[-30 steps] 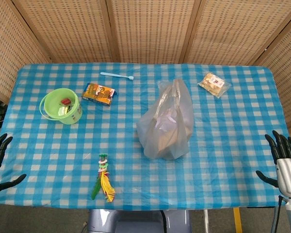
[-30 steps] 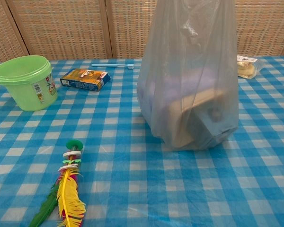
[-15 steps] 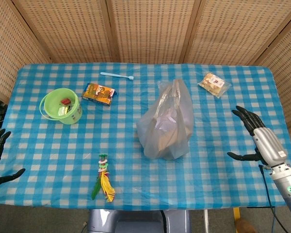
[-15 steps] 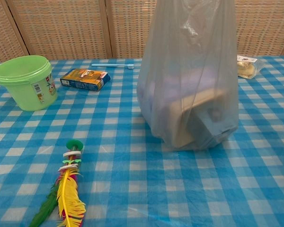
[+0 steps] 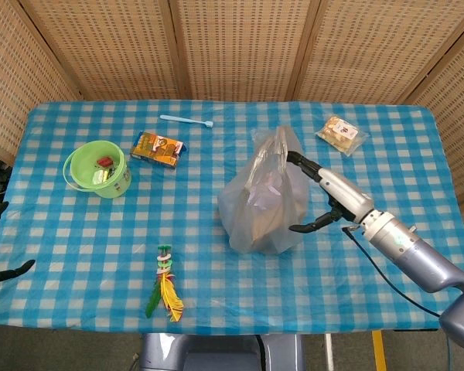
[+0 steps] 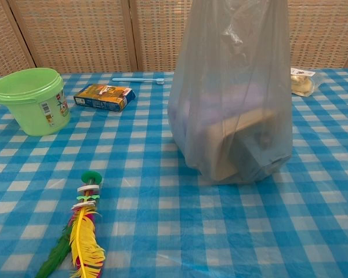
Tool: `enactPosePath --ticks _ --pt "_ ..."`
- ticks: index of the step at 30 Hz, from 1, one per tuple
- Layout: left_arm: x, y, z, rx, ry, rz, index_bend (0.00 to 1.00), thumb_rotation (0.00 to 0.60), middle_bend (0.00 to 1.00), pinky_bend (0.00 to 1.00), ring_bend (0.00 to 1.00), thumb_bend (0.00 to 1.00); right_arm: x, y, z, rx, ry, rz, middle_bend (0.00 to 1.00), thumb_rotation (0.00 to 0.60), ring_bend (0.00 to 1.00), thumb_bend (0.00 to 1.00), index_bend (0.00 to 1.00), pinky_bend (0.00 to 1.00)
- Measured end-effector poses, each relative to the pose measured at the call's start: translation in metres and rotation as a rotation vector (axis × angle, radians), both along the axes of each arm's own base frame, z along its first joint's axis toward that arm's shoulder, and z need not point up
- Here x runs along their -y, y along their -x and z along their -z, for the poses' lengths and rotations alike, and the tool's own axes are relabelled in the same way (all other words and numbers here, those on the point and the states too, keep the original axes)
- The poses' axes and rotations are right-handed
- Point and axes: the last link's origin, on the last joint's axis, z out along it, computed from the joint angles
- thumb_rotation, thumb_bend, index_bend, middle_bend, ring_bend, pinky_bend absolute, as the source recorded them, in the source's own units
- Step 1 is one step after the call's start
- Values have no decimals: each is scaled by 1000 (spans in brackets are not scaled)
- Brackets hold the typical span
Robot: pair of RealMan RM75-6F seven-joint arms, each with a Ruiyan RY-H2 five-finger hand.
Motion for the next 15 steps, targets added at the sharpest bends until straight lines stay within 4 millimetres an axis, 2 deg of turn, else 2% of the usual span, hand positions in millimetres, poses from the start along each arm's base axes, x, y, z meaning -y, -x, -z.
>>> enactPosePath --ticks 9,15 --pt "-1 4 -4 9 -11 -15 0 600 0 0 0 0 18 -52 16 123 -192 57 82 600 0 0 135 0" --pt "-3 5 -5 14 -13 -20 0 600 0 0 0 0 25 -67 23 213 -280 127 128 600 6 0 105 3"
